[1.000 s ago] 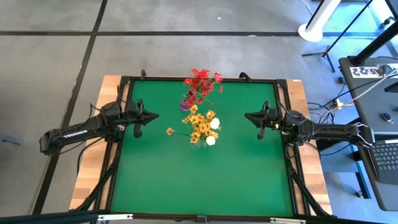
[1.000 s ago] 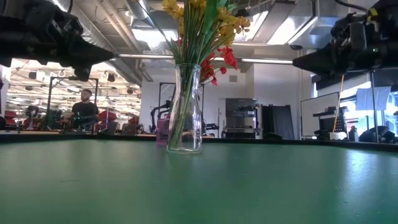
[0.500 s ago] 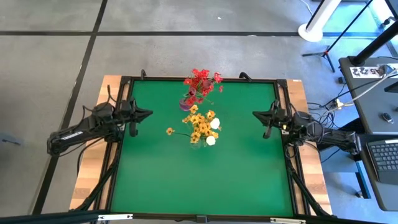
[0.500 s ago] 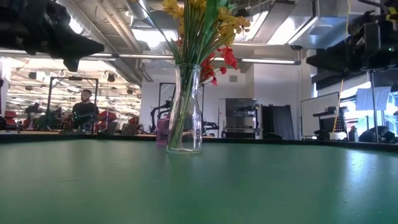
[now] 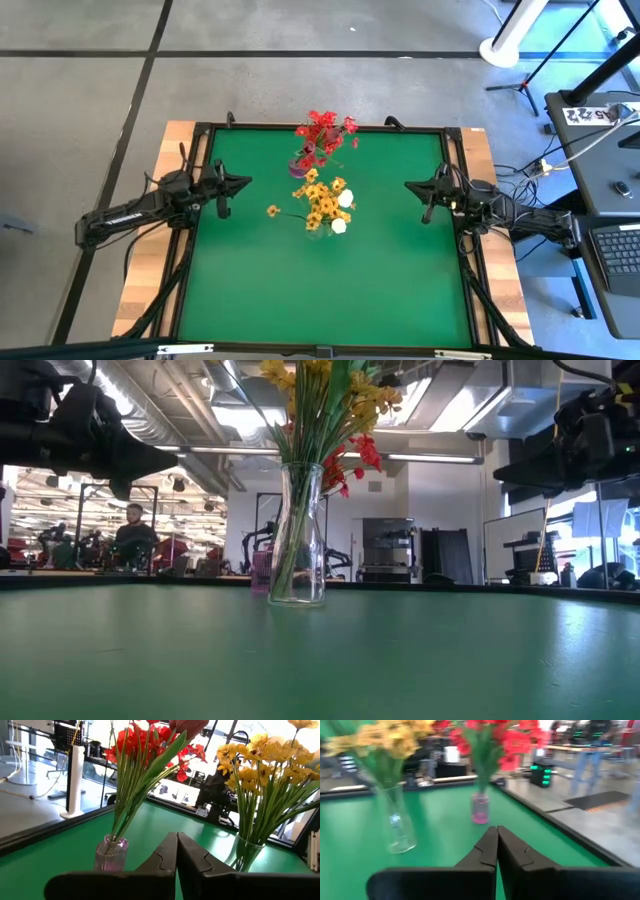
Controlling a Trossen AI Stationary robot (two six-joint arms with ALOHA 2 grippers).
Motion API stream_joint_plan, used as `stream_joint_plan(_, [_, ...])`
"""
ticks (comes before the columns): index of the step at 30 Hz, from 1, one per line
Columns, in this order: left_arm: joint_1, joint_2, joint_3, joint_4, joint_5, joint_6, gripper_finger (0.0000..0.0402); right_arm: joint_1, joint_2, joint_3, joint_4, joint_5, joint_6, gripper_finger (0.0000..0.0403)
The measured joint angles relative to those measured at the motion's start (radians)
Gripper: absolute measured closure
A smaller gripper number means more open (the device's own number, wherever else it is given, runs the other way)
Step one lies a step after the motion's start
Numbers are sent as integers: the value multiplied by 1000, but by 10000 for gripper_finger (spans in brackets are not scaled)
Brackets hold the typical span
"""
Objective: Sort flowers into vase by color
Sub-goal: Return to Home Position
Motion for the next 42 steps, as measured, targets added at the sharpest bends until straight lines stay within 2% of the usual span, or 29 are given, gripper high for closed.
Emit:
stream_joint_plan(3, [0,0,0,-2,3,-10,401,0,0,1,-5,69,0,390])
stream_joint_plan(6, [0,0,0,-2,3,-7,401,0,0,1,-6,83,0,385])
stream_joint_plan(42, [0,0,0,-3,6,-3,401,0,0,1,-13,82,0,384])
